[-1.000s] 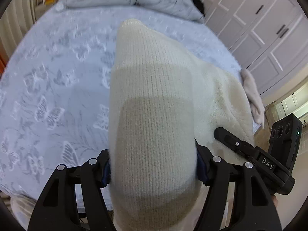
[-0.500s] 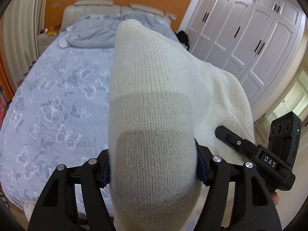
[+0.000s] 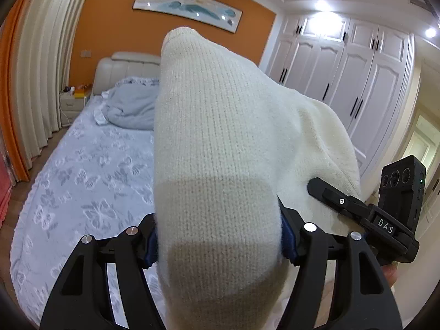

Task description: Fold small clothes

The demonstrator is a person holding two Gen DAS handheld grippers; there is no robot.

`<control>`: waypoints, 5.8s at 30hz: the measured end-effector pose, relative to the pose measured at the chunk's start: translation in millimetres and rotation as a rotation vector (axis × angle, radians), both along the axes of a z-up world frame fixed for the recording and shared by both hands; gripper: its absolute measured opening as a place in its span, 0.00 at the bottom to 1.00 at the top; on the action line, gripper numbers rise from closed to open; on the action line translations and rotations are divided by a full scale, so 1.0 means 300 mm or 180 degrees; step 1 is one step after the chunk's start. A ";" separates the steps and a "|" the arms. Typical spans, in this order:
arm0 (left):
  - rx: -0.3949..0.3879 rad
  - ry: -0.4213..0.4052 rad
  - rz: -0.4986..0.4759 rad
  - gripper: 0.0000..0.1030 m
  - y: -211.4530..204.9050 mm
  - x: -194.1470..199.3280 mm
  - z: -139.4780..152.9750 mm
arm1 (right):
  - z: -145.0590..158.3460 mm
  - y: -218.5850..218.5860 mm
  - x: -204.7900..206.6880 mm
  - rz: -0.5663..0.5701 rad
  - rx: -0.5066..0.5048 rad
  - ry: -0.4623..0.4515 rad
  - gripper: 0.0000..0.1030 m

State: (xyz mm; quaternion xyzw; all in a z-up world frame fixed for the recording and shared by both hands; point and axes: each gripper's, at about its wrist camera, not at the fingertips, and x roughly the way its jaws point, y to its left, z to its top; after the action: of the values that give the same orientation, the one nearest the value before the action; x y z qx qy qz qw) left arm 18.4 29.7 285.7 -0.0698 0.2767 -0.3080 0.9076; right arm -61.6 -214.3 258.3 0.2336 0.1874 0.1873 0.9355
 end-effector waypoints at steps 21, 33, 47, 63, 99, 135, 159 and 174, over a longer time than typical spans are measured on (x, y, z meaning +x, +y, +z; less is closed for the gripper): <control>0.0070 0.1788 0.0805 0.76 0.276 0.411 -1.118 | -1.149 -0.115 0.408 -0.0443 0.0310 0.2302 0.64; 0.0770 0.1841 0.0686 0.42 0.138 0.450 -1.253 | -1.105 -0.007 0.587 -0.0242 0.0289 0.2112 0.10; 0.1264 0.1632 0.0905 0.53 0.123 0.396 -1.203 | -1.003 0.067 0.469 -0.0528 -0.0602 0.1868 0.09; 0.1339 0.1849 0.1233 0.57 0.128 0.489 -1.259 | -1.094 0.152 0.669 -0.0340 -0.1312 0.2292 0.01; 0.1428 0.1464 0.1170 0.68 0.115 0.157 -1.129 | -1.020 0.124 0.193 -0.0783 -0.1322 0.2157 0.10; 0.1702 0.0968 0.1179 0.76 0.000 -0.037 -1.274 | -1.193 0.219 0.029 -0.1131 -0.1691 0.1978 0.71; 0.1799 0.0873 0.1139 0.76 -0.043 -0.043 -1.301 | -1.221 0.263 0.037 -0.1145 -0.1623 0.2003 0.73; 0.1825 0.0854 0.1167 0.76 -0.064 -0.050 -1.304 | -1.227 0.300 0.043 -0.1073 -0.1627 0.2008 0.74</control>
State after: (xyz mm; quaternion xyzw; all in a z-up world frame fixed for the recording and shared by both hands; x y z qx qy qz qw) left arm 3.5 10.5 -105.6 0.0993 0.4514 -0.0383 0.8860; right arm -48.6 -124.3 -109.7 0.0677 0.4635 -0.1008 0.8777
